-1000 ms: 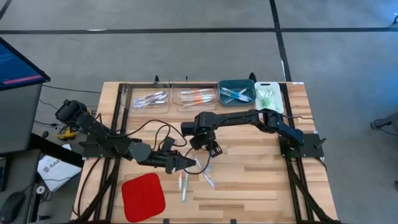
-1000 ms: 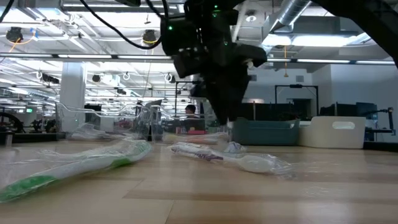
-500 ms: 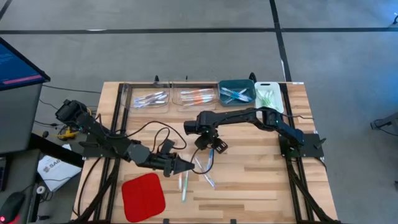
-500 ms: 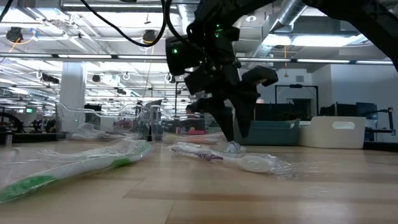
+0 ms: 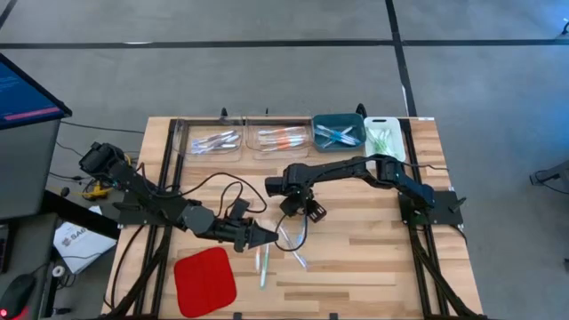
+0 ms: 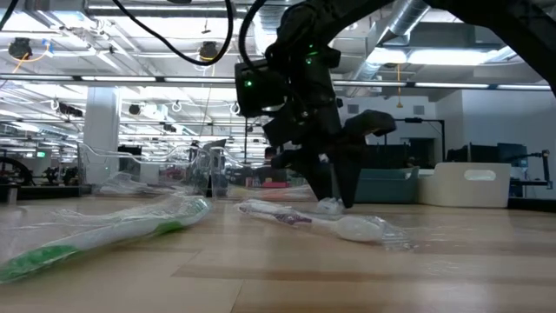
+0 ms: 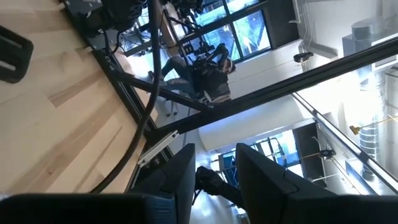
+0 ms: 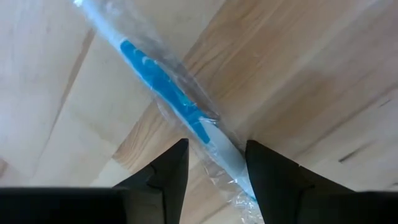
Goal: Pick & Place Toothbrushes
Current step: Put the blue toothbrush into the blue bin
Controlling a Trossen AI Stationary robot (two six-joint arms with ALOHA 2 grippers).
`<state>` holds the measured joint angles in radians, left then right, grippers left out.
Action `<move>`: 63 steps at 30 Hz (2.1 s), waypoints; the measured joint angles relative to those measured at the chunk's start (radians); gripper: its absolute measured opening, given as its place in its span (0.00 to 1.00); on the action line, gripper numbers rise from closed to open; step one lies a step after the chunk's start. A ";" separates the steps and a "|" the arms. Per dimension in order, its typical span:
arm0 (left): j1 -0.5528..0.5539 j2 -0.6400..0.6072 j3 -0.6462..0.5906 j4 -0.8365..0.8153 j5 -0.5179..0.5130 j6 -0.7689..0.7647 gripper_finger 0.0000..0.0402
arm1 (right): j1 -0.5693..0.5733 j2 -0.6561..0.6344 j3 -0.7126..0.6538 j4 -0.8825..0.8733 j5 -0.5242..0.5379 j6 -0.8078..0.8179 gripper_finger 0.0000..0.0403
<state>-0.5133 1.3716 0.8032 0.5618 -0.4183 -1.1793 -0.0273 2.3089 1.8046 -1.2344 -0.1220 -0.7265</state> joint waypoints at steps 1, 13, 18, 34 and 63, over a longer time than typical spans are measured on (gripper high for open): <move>0.000 0.000 0.000 0.000 0.000 0.000 0.27 | 0.001 0.000 0.000 0.007 0.005 0.041 0.38; 0.000 0.000 0.000 0.000 -0.004 0.000 0.27 | 0.000 0.000 -0.002 0.058 0.025 0.315 0.17; 0.000 0.000 0.000 0.000 -0.005 0.000 0.27 | 0.000 0.001 -0.001 0.060 0.026 0.379 0.03; 0.000 0.000 0.000 0.001 -0.009 0.003 0.27 | -0.003 -0.111 -0.005 -0.089 0.008 0.496 0.02; 0.000 0.000 0.000 0.024 -0.008 -0.031 0.27 | -0.800 -0.404 -0.085 0.046 0.127 0.390 0.02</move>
<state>-0.5129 1.3716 0.8032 0.5861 -0.4259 -1.2102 -0.8278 1.9045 1.7199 -1.1880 0.0053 -0.3366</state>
